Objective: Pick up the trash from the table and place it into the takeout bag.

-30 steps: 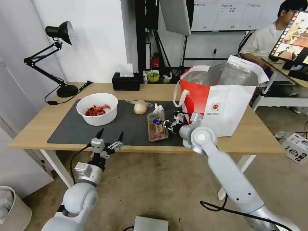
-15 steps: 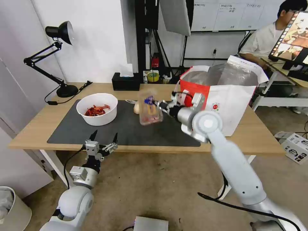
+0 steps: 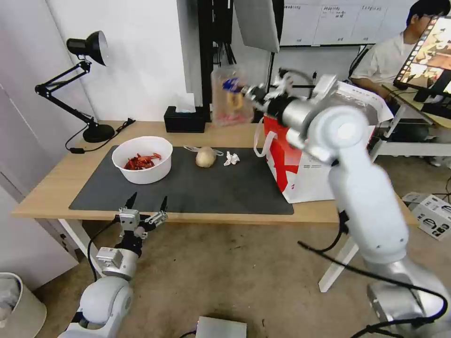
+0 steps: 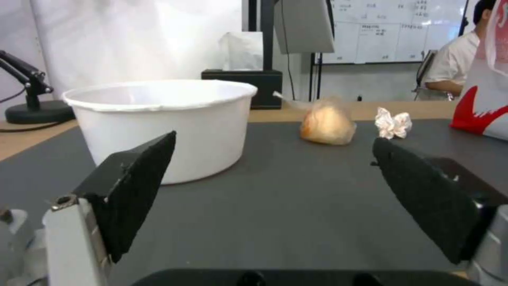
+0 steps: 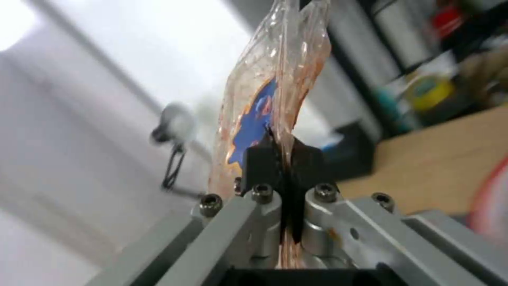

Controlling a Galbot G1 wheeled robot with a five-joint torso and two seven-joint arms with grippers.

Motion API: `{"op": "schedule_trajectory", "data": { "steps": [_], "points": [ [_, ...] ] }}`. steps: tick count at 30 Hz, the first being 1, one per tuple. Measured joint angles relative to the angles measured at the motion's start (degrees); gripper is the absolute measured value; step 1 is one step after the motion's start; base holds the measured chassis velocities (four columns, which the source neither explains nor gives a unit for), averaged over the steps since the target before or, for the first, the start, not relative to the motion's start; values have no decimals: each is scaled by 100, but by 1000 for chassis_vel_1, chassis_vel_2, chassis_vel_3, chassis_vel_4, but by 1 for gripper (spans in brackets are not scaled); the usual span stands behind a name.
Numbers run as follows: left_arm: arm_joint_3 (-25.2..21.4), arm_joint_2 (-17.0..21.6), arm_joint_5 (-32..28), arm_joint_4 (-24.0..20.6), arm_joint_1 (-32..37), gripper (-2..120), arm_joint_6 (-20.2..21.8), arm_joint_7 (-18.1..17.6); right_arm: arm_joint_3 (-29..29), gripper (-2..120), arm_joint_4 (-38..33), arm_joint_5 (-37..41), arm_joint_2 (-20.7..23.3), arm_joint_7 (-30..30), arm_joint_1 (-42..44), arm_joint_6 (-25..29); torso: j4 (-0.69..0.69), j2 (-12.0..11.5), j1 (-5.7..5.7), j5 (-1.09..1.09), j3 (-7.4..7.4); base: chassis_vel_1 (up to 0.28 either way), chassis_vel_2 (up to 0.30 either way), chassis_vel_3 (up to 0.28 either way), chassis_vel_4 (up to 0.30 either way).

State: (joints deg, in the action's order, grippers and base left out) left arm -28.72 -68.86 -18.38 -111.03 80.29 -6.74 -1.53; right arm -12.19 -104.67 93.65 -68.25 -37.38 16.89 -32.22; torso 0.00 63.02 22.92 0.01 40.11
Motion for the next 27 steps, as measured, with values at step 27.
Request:
{"op": "schedule_trajectory", "data": {
  "steps": [27],
  "points": [
    [253,-131,83,-8,-68,100,1,4,-1673,0,599,-96,1129,-257,1062,263,0,1,0,0,0,0,0,0,0]
  ]
}}
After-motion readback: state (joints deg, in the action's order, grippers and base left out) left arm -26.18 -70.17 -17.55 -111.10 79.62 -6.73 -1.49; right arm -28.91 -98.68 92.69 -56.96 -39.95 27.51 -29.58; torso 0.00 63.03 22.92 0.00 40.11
